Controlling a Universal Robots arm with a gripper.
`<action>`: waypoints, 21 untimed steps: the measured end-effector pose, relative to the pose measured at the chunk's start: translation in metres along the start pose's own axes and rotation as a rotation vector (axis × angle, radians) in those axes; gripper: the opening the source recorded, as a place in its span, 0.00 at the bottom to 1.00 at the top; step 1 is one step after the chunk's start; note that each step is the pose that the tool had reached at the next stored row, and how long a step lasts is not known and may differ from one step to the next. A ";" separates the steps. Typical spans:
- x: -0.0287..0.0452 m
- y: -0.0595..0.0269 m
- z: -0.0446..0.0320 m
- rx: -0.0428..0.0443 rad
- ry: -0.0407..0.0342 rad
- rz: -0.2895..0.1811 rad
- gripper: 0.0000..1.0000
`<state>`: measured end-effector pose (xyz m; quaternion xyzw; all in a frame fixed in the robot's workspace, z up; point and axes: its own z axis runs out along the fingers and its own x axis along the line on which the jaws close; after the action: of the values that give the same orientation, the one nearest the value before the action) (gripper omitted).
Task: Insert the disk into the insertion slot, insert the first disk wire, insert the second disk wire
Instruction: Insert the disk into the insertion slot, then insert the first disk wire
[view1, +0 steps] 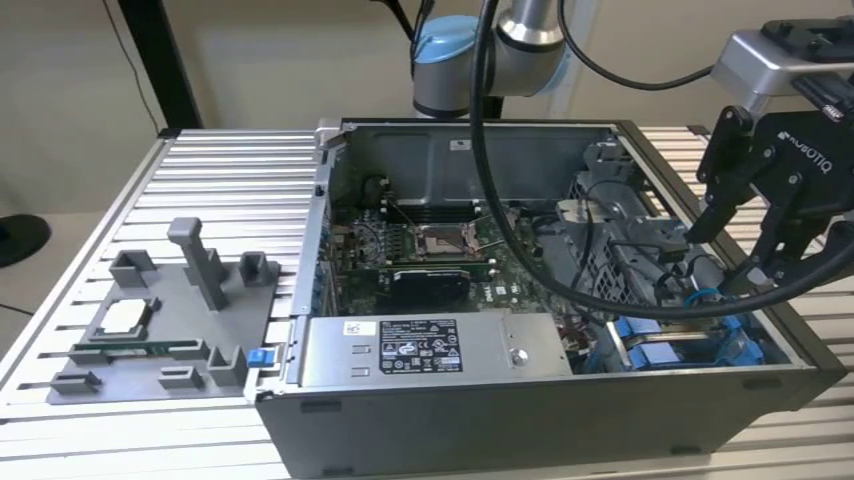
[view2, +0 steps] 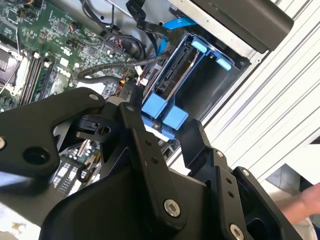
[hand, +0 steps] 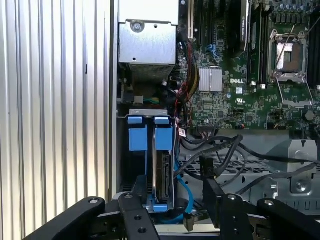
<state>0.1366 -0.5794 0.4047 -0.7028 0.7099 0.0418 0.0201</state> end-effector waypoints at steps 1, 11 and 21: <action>0.0000 0.0000 0.0000 0.0000 0.0001 0.000 1.00; -0.0011 0.0000 0.0001 0.0000 0.0001 0.000 1.00; -0.0150 0.0001 0.0013 0.0000 0.0000 0.000 1.00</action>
<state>0.1366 -0.5643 0.4047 -0.7028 0.7099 0.0418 0.0202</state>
